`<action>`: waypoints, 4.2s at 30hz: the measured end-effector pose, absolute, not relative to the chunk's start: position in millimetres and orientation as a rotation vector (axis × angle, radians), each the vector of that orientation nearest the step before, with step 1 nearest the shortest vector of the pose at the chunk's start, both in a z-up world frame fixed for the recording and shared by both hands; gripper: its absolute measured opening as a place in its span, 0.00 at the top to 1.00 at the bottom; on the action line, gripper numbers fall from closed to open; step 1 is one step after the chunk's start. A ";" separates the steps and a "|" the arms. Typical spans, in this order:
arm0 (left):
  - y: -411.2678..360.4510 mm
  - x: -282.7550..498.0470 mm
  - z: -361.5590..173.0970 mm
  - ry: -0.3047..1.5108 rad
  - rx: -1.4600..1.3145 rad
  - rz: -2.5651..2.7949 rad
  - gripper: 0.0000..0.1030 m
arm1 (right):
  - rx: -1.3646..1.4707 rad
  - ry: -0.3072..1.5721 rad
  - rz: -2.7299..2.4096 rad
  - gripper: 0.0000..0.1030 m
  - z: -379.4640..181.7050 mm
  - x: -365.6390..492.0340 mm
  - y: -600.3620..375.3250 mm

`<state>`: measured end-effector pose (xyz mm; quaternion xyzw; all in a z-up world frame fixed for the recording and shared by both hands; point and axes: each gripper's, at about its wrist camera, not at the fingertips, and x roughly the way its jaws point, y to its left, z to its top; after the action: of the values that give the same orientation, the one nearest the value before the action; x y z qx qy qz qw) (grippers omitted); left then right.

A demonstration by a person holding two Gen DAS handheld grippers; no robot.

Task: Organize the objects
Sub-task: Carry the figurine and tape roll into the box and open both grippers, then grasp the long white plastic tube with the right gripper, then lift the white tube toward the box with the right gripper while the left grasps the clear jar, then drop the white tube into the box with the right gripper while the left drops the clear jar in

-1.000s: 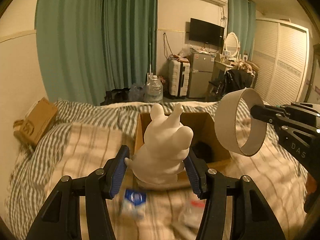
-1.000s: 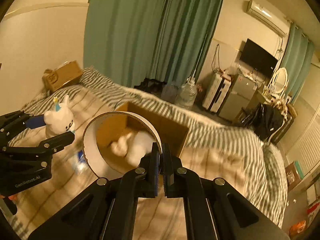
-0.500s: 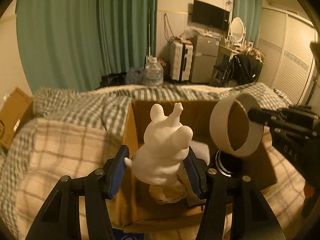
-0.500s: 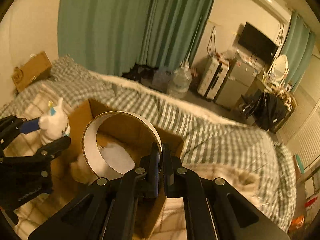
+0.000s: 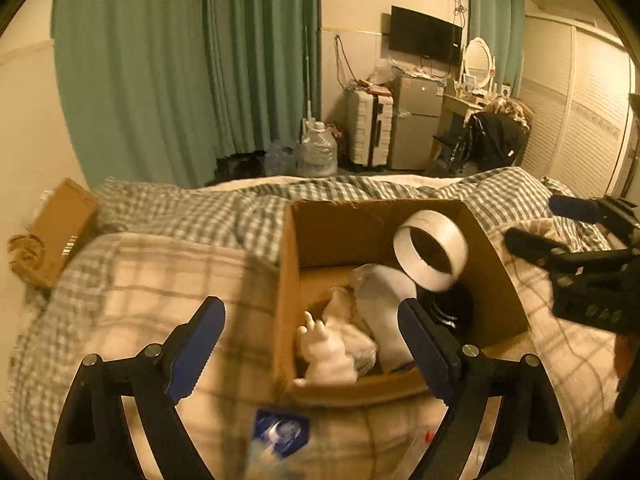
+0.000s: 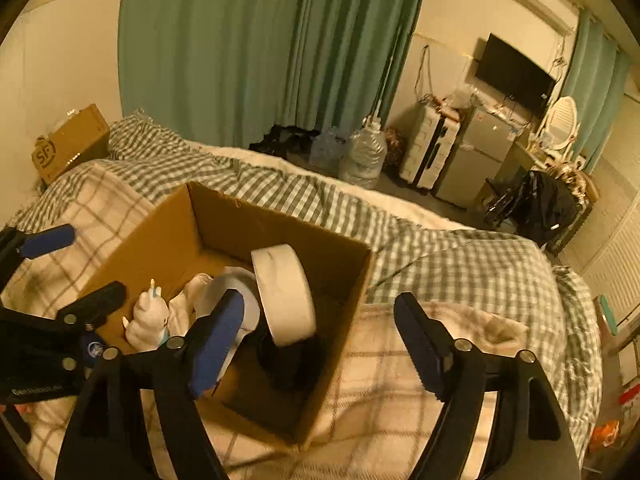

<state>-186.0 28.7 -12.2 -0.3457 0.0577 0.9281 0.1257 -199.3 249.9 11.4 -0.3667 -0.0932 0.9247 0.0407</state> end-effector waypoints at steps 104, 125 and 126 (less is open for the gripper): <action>60.7 -86.9 -57.6 0.192 -1.116 2.550 0.10 | -1.105 -0.196 2.901 0.88 13.7 -42.6 228.8; 75.8 -207.9 9.0 0.256 -0.940 2.694 0.11 | -0.916 -0.353 3.001 0.89 85.5 -149.0 220.3; 77.3 -213.5 5.4 0.254 -0.949 2.691 0.11 | -0.924 -0.359 2.998 0.89 81.5 -156.3 221.2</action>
<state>-213.5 77.3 5.4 -0.3281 0.0877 0.9304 0.1381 -156.3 221.2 81.5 -0.2927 -0.1138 0.9494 -0.0083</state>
